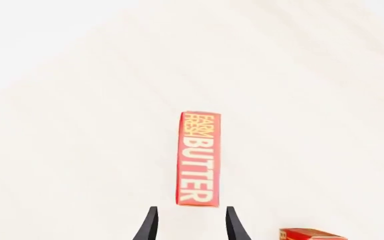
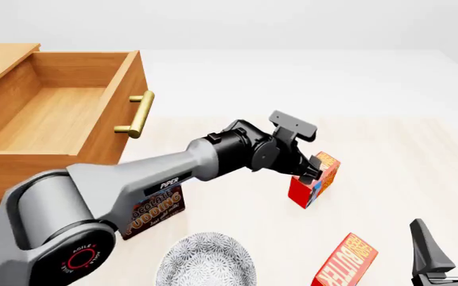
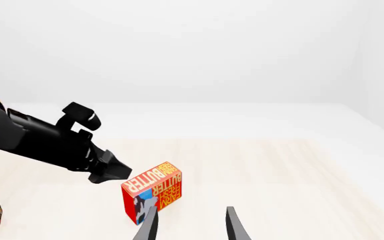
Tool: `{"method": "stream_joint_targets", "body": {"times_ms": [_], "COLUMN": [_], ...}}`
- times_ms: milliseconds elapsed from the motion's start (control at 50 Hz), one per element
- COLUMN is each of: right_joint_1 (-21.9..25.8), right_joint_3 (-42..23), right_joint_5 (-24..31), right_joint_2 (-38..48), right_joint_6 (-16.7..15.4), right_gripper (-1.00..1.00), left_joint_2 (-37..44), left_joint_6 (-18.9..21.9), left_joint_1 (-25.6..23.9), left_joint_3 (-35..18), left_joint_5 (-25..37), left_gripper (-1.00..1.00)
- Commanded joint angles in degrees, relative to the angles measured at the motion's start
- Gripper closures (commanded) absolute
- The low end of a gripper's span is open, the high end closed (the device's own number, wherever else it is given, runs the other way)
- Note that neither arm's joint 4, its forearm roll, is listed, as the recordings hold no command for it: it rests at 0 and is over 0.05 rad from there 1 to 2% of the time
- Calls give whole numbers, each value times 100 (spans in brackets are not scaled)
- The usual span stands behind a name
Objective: Put the butter at the front in the top drawer of the cabinet and close it.
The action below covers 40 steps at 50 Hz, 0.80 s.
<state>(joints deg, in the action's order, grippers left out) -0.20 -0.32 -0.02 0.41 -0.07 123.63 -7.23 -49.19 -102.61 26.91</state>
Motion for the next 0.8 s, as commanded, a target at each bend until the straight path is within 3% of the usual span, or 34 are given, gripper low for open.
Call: {"method": "stream_joint_targets", "body": {"times_ms": [20, 800], "right_joint_1": [1, 1], "right_joint_3": [5, 5], "right_joint_5": [-2, -2], "right_joint_2": [-5, -4], "right_joint_6": [-2, 1], "right_gripper": [-100, -100], "left_joint_2": [296, 1094], "left_joint_6": [-50, -132], "left_joint_1": [16, -62], "left_joint_3": [-187, -1029], "left_joint_5": [17, 253], "left_gripper": [-100, -100]}}
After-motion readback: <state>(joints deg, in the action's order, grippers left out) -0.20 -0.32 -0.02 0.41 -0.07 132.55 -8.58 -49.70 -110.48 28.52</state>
